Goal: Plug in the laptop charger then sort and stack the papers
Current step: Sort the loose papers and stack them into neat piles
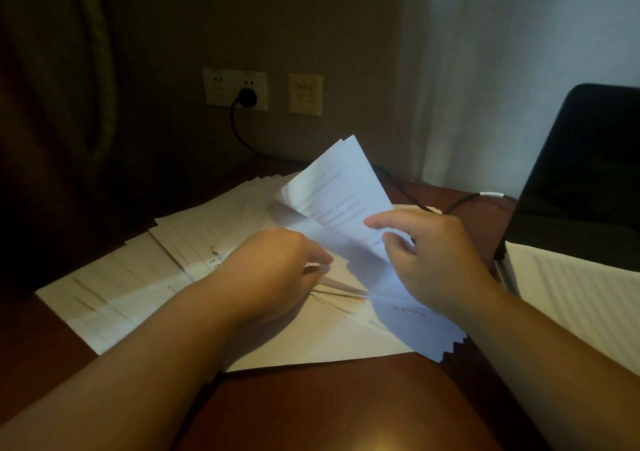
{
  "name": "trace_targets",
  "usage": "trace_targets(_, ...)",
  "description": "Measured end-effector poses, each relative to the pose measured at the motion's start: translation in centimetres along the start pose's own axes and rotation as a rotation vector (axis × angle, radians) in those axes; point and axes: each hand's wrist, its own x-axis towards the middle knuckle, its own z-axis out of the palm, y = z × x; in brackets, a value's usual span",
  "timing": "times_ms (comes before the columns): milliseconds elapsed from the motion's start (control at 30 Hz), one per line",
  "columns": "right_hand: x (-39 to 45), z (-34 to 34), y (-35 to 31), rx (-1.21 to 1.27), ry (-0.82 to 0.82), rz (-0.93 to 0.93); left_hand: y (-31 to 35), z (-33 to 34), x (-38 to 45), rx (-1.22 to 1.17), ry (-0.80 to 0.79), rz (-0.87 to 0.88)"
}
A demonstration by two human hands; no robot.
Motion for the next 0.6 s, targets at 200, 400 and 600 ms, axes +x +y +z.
trace_targets(200, -0.2, 0.4, -0.1, -0.027, -0.113, -0.074, -1.2, -0.3, -0.2, 0.046, -0.066, 0.072)
trace_targets(400, -0.4, 0.3, 0.0, -0.031, -0.198, -0.092, -1.7, -0.3, -0.6, 0.042, -0.03, 0.081)
trace_targets(600, -0.2, 0.3, -0.3, -0.064, -0.322, -0.107, -0.8, -1.3, 0.1, -0.014, 0.198, 0.009)
